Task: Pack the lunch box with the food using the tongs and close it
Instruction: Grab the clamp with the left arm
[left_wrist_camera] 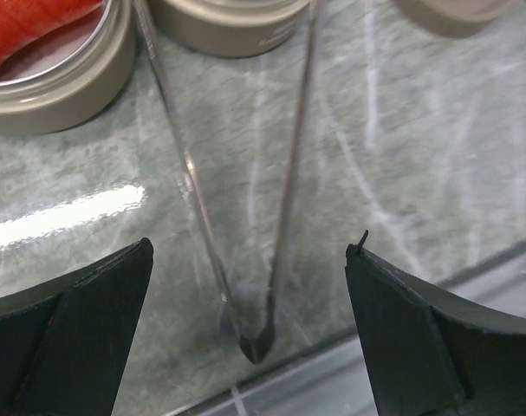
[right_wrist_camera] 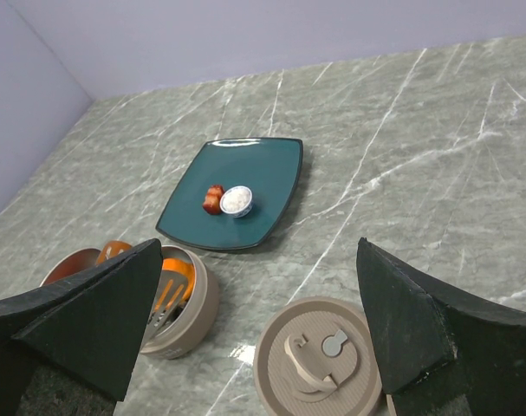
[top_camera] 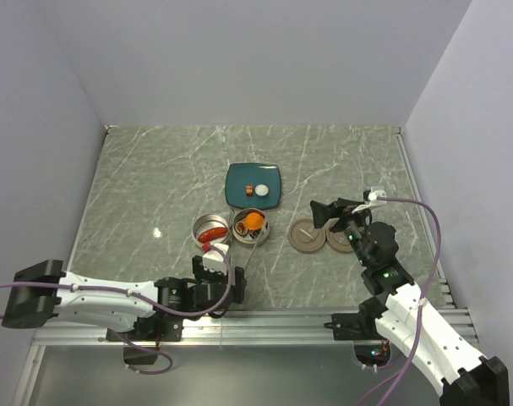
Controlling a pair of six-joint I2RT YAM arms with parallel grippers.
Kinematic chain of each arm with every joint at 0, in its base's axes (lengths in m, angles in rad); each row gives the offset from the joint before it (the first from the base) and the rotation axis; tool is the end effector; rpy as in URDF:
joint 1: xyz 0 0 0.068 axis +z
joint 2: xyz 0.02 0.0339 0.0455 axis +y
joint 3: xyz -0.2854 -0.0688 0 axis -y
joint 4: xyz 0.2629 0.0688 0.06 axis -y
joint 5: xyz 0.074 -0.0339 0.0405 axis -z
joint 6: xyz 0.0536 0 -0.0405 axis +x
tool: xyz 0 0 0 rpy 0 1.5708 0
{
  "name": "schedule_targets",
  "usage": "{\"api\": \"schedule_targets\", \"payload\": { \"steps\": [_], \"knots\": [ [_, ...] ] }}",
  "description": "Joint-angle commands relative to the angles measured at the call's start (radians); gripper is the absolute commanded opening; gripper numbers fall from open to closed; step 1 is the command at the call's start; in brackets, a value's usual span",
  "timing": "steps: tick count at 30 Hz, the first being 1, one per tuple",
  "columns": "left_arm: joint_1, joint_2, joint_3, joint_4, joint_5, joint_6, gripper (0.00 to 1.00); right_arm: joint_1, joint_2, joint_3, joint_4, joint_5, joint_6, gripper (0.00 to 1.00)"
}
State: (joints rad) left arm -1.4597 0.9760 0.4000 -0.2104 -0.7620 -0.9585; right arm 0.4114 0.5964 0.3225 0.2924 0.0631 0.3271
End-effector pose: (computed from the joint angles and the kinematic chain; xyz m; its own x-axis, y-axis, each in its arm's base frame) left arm 0.0582 -0.1876 0.1772 -0.5892 -0.0579 -0.8059 0.3179 0.9003 -0.2972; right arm 0.1669 0.0692 0.2628 -0.0936 0.3090 -0.9464 -0.3287 0.8877 0.3223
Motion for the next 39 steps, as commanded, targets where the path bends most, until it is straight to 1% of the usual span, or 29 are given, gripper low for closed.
{"api": "schedule_targets", "payload": {
  "steps": [1,4,5,6,9,12,15,16,20,24,25,26,27,30,31,33,39],
  "knots": [
    [-0.007,0.062,-0.001,0.066,-0.081,-0.04,0.99,-0.008,-0.017,0.016,0.016,-0.002,-0.005,1.0],
    [-0.007,0.102,-0.009,0.12,-0.079,-0.013,1.0,-0.008,-0.018,0.013,0.017,0.0,-0.007,1.0],
    [-0.007,0.108,-0.024,0.172,-0.08,-0.003,0.99,-0.008,-0.018,0.013,0.017,0.0,-0.007,1.0],
    [-0.007,0.119,-0.03,0.19,-0.083,0.006,0.99,-0.008,-0.018,0.012,0.017,-0.002,-0.007,1.0],
    [-0.007,0.128,-0.056,0.275,-0.082,0.027,0.99,-0.008,-0.021,0.012,0.019,-0.002,-0.007,1.0],
    [-0.007,0.142,-0.081,0.325,-0.079,0.038,0.99,-0.008,-0.02,0.009,0.019,-0.002,-0.007,1.0],
    [-0.005,0.171,-0.086,0.342,-0.08,0.033,0.99,-0.009,-0.02,0.01,0.019,-0.005,-0.005,1.0],
    [-0.005,0.182,-0.086,0.351,-0.08,0.04,0.97,-0.006,-0.021,0.009,0.019,-0.008,-0.005,1.0],
    [-0.001,0.28,-0.053,0.365,-0.08,0.044,0.95,-0.008,-0.027,0.007,0.016,-0.008,-0.005,1.0],
    [0.001,0.345,-0.021,0.35,-0.102,0.038,0.84,-0.008,-0.037,0.004,0.013,-0.005,-0.005,1.0],
    [-0.001,0.349,-0.015,0.329,-0.112,0.023,0.79,-0.008,-0.038,0.004,0.014,-0.005,-0.003,1.0],
    [-0.001,0.355,-0.013,0.321,-0.118,0.015,0.76,-0.008,-0.037,0.006,0.014,-0.005,-0.005,1.0],
    [-0.001,0.352,-0.013,0.316,-0.125,0.012,0.7,-0.008,-0.037,0.004,0.016,-0.006,-0.005,1.0],
    [-0.001,0.325,-0.029,0.344,-0.128,0.03,0.59,-0.008,-0.029,0.006,0.017,-0.008,-0.006,1.0],
    [-0.001,0.316,-0.038,0.353,-0.128,0.047,0.51,-0.008,-0.03,0.006,0.017,-0.006,-0.005,1.0],
    [-0.001,0.297,-0.038,0.353,-0.137,0.056,0.43,-0.008,-0.032,0.006,0.017,-0.006,-0.006,1.0],
    [-0.002,0.256,0.011,0.274,-0.197,0.084,0.38,-0.008,-0.035,0.004,0.014,-0.008,-0.006,1.0]
  ]
}}
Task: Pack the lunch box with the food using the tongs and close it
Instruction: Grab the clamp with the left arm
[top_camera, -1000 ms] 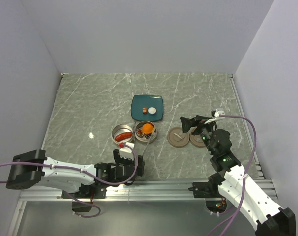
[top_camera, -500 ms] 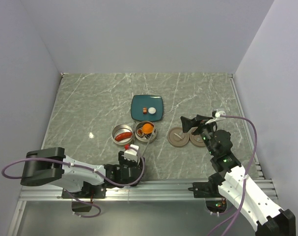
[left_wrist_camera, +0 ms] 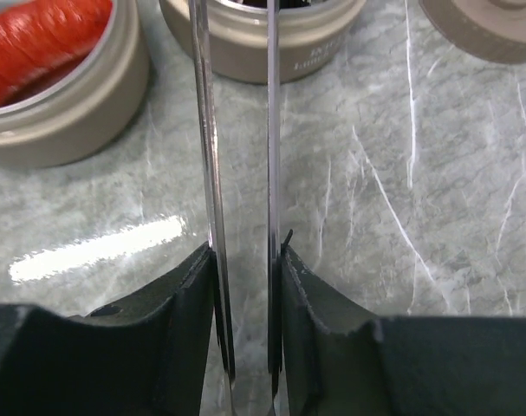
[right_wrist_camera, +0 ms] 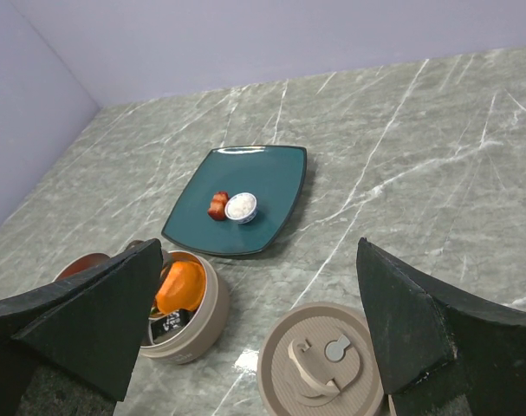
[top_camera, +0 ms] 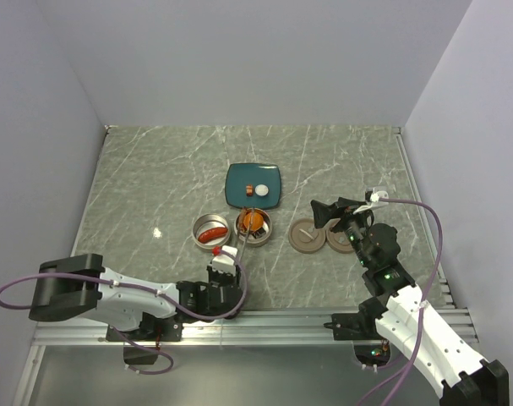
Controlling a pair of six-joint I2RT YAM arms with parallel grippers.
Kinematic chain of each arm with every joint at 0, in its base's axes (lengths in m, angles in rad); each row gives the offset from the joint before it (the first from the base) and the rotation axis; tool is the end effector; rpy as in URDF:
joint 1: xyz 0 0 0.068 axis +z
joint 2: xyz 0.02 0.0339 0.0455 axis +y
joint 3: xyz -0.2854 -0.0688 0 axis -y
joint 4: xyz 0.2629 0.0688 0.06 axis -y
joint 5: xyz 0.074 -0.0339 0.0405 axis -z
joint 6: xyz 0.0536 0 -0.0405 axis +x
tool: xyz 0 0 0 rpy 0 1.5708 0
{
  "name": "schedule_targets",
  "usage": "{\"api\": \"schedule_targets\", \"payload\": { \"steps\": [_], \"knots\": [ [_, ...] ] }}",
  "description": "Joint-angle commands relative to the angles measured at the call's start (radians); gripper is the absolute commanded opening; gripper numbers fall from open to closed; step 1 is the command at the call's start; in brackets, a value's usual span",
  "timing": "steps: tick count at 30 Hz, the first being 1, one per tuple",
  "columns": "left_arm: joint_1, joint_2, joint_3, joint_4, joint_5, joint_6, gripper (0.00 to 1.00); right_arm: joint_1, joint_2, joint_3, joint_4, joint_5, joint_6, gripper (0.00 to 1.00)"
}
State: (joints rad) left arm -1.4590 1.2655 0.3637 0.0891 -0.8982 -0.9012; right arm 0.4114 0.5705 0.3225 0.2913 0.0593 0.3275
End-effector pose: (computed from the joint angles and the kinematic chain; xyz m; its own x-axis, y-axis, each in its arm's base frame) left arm 0.0660 -0.2121 0.1387 -0.4887 -0.0257 -0.8721 0.2835 0.9406 -0.1865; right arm 0.1633 0.0678 0.2668 -0.0734 0.3183 -0.9451 -0.3394 0.8832 0.3238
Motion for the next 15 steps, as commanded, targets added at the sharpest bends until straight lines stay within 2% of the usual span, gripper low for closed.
{"api": "schedule_targets", "payload": {
  "steps": [1,15],
  "knots": [
    [-0.003,-0.04,0.064,-0.038,-0.067,0.036,0.38,-0.008,-0.009,0.004,0.017,-0.003,-0.007,1.0],
    [-0.032,-0.192,0.158,-0.288,-0.134,0.005,0.37,-0.008,0.005,0.01,0.02,-0.001,-0.01,1.0]
  ]
}}
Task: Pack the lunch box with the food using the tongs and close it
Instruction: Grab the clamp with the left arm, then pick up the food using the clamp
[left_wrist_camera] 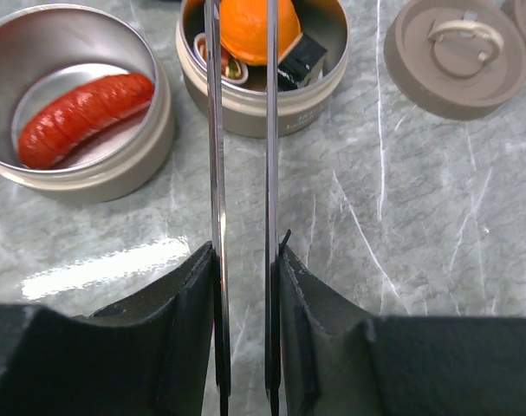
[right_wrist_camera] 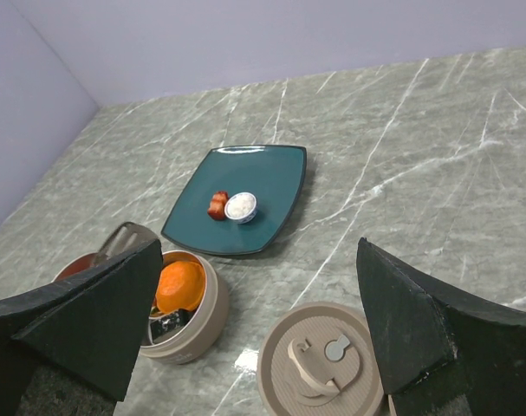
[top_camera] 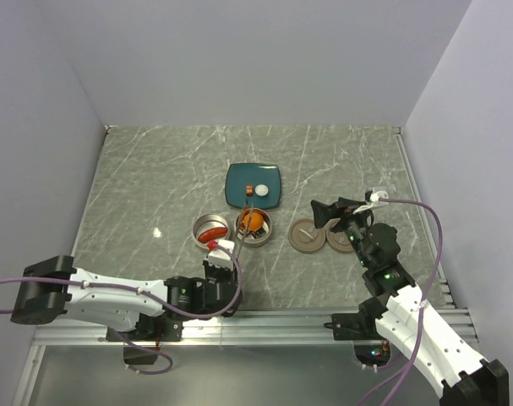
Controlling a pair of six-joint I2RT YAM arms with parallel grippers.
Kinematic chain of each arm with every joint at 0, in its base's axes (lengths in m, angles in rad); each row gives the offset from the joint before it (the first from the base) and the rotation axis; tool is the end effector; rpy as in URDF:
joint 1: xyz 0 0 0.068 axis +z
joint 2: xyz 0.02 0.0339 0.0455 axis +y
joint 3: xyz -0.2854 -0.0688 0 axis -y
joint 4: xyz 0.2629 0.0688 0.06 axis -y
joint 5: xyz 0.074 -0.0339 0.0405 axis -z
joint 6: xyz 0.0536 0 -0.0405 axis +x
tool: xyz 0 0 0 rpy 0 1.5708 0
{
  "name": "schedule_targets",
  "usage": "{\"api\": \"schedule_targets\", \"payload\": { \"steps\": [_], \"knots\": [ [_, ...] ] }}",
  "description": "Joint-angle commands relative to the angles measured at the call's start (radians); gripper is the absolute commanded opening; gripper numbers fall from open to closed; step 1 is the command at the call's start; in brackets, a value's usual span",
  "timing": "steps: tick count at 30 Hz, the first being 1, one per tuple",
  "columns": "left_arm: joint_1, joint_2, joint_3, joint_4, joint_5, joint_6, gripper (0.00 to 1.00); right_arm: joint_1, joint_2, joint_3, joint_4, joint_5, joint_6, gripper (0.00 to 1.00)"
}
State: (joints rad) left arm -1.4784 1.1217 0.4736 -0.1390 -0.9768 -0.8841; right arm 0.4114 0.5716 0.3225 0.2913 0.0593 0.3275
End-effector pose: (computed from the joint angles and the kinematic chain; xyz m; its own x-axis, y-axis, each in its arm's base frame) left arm 0.0641 -0.2103 0.1861 -0.4307 -0.0433 -0.9015 0.2686 0.9475 -0.1738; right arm 0.1634 0.0678 0.2666 -0.0743 0.3179 -0.9452 -0.3390 0.8833 0.3238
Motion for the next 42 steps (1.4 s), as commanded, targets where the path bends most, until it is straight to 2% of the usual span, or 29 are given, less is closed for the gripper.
{"api": "schedule_targets", "payload": {
  "steps": [1,5,7,11,15,21,26,32,42],
  "knots": [
    [-0.013,-0.069,0.057,-0.068,-0.063,-0.01,0.37,-0.008,0.007,0.012,0.022,-0.001,-0.011,1.0],
    [0.015,-0.106,0.112,-0.139,-0.073,0.008,0.39,-0.01,0.046,0.036,0.031,0.002,-0.018,1.0],
    [0.081,-0.121,0.126,-0.102,-0.03,0.078,0.41,-0.01,0.082,0.062,0.037,-0.001,-0.022,1.0],
    [0.243,-0.131,0.106,0.024,0.205,0.206,0.4,-0.014,0.154,0.121,0.051,-0.009,-0.027,1.0],
    [0.378,-0.076,0.164,0.001,0.344,0.244,0.39,-0.023,0.224,0.19,0.058,-0.035,-0.028,1.0],
    [0.498,0.027,0.298,-0.074,0.512,0.318,0.38,-0.074,0.346,0.297,0.065,-0.099,-0.019,1.0],
    [0.601,0.101,0.329,-0.068,0.638,0.352,0.38,-0.125,0.436,0.36,0.081,-0.188,0.002,0.99],
    [0.641,0.167,0.376,-0.105,0.688,0.37,0.37,-0.166,0.479,0.397,0.077,-0.219,0.002,0.99],
    [0.668,0.208,0.385,-0.117,0.724,0.372,0.36,-0.197,0.456,0.374,0.077,-0.225,0.002,0.99]
  ]
}}
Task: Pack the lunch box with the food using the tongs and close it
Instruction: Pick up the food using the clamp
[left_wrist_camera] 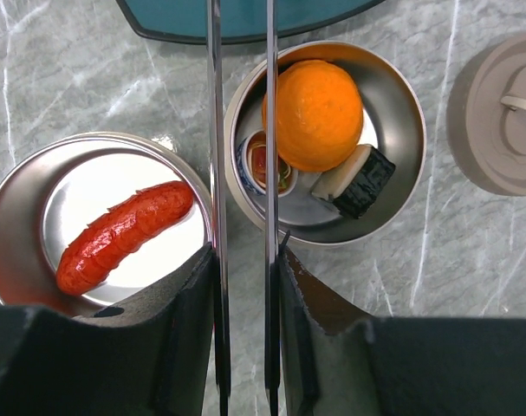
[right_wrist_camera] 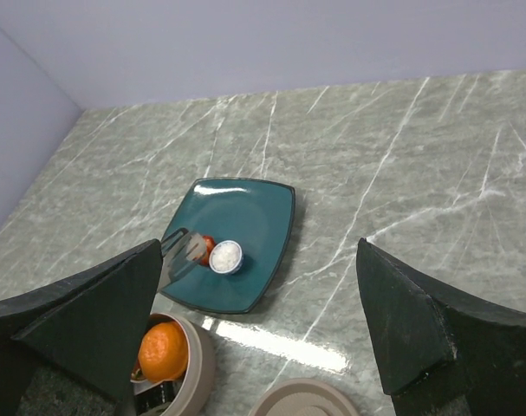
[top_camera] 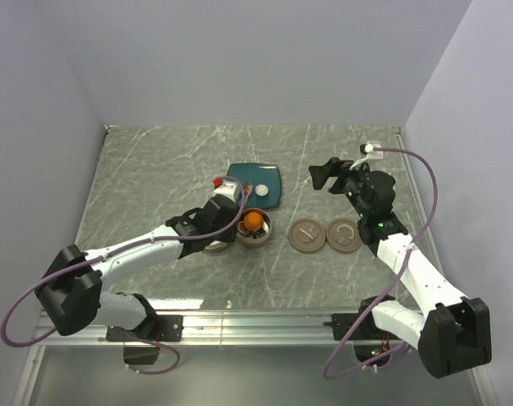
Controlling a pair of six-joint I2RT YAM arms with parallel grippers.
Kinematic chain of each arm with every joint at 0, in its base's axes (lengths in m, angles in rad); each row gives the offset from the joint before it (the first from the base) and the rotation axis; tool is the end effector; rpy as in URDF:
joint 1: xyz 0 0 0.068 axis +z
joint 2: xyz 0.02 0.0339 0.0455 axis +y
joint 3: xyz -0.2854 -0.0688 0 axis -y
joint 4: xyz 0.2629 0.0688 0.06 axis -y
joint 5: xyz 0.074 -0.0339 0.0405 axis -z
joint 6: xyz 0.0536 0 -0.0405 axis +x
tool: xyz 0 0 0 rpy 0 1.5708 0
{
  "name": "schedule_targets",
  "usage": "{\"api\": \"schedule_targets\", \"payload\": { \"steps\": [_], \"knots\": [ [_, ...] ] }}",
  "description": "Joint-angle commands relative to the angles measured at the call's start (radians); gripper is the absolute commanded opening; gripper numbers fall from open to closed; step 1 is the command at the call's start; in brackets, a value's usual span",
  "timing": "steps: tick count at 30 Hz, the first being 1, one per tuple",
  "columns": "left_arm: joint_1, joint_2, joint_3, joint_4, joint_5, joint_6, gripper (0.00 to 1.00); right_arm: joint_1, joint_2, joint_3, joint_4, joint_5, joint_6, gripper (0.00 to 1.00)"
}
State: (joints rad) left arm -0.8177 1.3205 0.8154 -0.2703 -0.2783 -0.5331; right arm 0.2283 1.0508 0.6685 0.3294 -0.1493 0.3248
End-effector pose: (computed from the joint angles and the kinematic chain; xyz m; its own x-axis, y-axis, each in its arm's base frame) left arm 0.2146 -0.2074 0.2274 -0.7006 0.0329 -0.7128 0.2453 0.9492 -0.1973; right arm 0.2625 0.0692 0.3121 -0.1664 0.2853 -0.9439 -0.3328 0.8848 0.3261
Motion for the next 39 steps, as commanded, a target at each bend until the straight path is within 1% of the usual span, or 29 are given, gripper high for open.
{"api": "schedule_targets", "payload": {
  "steps": [1,11,21,26,34,39],
  "knots": [
    [0.008,0.02,0.045,0.011,0.019,0.019,0.36,-0.015,-0.023,0.025,0.039,-0.018,0.003,0.99],
    [0.015,0.057,0.068,0.006,-0.005,0.015,0.36,-0.03,-0.023,0.022,0.043,-0.033,0.003,0.99],
    [0.014,0.055,0.087,0.013,-0.048,0.025,0.4,-0.038,-0.017,0.022,0.046,-0.045,0.002,0.99],
    [0.014,0.062,0.088,0.026,-0.05,0.031,0.4,-0.043,-0.02,0.02,0.045,-0.047,0.002,0.99],
    [0.014,0.135,0.119,-0.003,-0.052,0.036,0.4,-0.05,-0.018,0.019,0.046,-0.053,0.003,0.99],
    [0.014,0.132,0.117,-0.017,-0.053,0.041,0.4,-0.053,-0.023,0.016,0.046,-0.055,0.005,0.99]
  ]
}}
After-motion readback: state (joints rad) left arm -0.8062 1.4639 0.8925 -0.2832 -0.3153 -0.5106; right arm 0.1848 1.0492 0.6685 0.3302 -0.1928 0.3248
